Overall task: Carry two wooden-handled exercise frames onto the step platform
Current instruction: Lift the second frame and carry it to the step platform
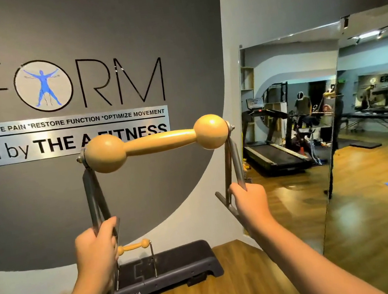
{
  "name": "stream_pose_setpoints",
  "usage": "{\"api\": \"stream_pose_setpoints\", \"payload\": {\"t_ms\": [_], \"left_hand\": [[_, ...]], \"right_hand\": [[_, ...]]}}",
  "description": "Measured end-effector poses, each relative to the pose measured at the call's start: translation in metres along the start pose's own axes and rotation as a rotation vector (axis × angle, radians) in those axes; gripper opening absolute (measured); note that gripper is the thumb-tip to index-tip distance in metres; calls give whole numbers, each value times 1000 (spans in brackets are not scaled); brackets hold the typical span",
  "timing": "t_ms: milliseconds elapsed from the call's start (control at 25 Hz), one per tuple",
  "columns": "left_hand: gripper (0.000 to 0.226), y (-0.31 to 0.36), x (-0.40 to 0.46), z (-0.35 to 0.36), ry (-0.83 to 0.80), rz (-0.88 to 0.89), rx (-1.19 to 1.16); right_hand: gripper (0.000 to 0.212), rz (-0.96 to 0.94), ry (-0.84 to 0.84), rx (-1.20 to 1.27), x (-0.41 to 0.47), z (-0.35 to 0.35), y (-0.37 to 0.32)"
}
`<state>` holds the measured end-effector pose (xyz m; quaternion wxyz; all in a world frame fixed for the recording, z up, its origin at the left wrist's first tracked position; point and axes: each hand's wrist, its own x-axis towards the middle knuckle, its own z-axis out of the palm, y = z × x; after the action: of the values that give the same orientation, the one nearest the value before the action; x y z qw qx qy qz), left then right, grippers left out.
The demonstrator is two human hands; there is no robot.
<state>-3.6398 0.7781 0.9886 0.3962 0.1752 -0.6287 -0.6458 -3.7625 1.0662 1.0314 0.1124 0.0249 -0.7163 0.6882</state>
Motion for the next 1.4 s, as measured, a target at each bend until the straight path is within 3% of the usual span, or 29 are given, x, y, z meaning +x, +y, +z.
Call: {"api": "stream_pose_setpoints", "payload": {"t_ms": [280,520,920,1200,1400], "left_hand": [[47,-50,172,88,-77,29,-7],[44,-111,269,165,-105,21,6],[55,-224,396,298,26,3,63],[45,-310,469,338,76,-67,112],[48,-383,525,346,-19,-113,166]], "right_hand": [[27,23,72,5,154,81,37],[27,21,120,-37,278,123,87],[34,13,-20,-40,493,182,173],[34,86,-109,-64,580,232,242],[35,144,-100,-70,628,284,307]]}}
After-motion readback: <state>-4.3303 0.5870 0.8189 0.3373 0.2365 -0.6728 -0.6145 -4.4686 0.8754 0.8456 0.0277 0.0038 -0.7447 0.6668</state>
